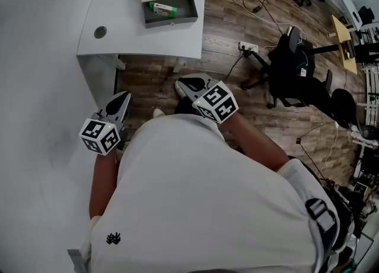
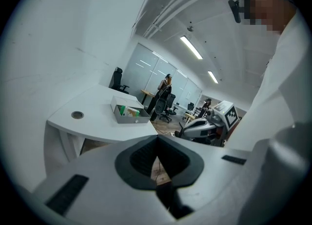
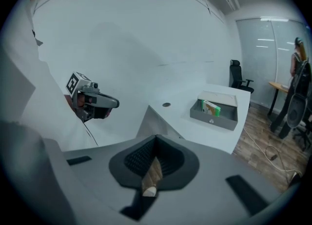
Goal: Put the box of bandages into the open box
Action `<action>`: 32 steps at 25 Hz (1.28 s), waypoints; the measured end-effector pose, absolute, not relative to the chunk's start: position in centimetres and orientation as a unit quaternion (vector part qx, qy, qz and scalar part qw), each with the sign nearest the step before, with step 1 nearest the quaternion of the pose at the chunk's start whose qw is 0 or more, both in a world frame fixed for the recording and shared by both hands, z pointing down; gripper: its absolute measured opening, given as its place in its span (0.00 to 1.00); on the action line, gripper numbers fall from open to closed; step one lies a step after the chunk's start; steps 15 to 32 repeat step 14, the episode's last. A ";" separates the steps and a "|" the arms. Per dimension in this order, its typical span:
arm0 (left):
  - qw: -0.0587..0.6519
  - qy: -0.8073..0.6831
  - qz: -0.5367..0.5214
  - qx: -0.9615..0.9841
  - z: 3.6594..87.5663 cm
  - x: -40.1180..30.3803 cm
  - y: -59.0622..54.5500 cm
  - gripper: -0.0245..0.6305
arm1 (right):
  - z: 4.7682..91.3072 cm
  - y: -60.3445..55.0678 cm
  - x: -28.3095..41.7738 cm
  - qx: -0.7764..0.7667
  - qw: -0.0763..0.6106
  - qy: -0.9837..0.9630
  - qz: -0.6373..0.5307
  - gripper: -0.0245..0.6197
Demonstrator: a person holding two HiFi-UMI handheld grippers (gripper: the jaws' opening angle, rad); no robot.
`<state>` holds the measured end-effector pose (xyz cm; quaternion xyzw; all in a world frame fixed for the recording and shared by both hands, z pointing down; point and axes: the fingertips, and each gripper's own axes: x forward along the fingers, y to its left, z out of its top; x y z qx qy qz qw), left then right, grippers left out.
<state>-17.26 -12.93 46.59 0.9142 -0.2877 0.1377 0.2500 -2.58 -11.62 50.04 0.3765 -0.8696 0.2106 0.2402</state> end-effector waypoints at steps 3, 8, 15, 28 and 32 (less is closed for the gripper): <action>0.249 -0.281 0.141 0.916 46.6 -16.9 -13.2 0.04 | 50.0 -11.9 -2.4 0.379 0.241 -0.869 0.209 0.05; 0.245 -0.277 0.144 0.918 46.5 -16.3 -14.3 0.04 | 49.8 -12.7 -1.7 0.382 0.241 -0.868 0.207 0.05; 0.243 -0.278 0.142 0.918 46.3 -15.0 -15.9 0.04 | 49.8 -14.6 -0.1 0.386 0.244 -0.866 0.203 0.05; 0.243 -0.278 0.142 0.918 46.3 -15.0 -15.9 0.04 | 49.8 -14.6 -0.1 0.386 0.244 -0.866 0.203 0.05; 0.243 -0.278 0.142 0.918 46.3 -15.0 -15.9 0.04 | 49.8 -14.6 -0.1 0.386 0.244 -0.866 0.203 0.05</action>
